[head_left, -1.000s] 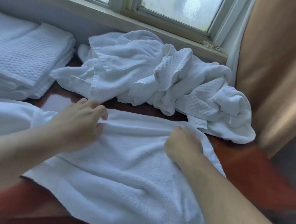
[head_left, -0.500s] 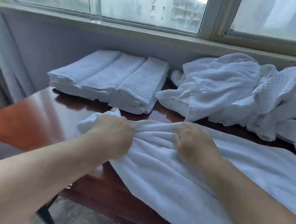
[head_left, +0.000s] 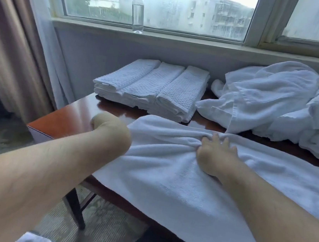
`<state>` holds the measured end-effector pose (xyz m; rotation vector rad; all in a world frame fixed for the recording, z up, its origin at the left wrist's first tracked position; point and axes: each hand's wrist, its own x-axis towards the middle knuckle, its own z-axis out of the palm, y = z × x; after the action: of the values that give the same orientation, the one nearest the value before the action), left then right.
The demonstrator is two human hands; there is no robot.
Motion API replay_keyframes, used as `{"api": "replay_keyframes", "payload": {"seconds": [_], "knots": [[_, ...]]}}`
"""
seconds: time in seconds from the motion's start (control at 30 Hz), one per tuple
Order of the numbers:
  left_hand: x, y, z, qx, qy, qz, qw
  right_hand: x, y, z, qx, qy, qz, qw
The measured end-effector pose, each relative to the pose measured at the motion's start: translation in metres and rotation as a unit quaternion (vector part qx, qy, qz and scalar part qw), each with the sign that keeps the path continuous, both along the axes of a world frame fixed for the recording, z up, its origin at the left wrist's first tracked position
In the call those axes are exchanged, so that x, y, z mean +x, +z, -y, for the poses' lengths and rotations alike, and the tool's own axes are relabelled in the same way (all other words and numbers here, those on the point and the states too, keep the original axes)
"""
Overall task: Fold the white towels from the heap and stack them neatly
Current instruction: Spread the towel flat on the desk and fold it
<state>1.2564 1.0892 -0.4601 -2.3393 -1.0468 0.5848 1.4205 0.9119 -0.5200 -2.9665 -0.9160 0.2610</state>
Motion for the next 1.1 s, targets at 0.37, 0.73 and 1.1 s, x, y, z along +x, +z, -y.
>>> {"api": "replay_keyframes", "payload": {"seconds": [0.37,0.73,1.1], "knots": [[0.024,-0.017,-0.06,-0.374,-0.017,0.348,0.859,-0.03,-0.004,-0.037,0.172,0.175,0.084,0.966],[0.011,0.007,-0.089,-0.652,-0.061,0.311,0.689,-0.034,-0.011,-0.086,0.188,0.062,0.044,0.979],[0.029,-0.005,-0.1,-0.143,-0.18,0.524,0.82,-0.051,0.001,-0.097,0.258,0.172,0.126,0.942]]}}
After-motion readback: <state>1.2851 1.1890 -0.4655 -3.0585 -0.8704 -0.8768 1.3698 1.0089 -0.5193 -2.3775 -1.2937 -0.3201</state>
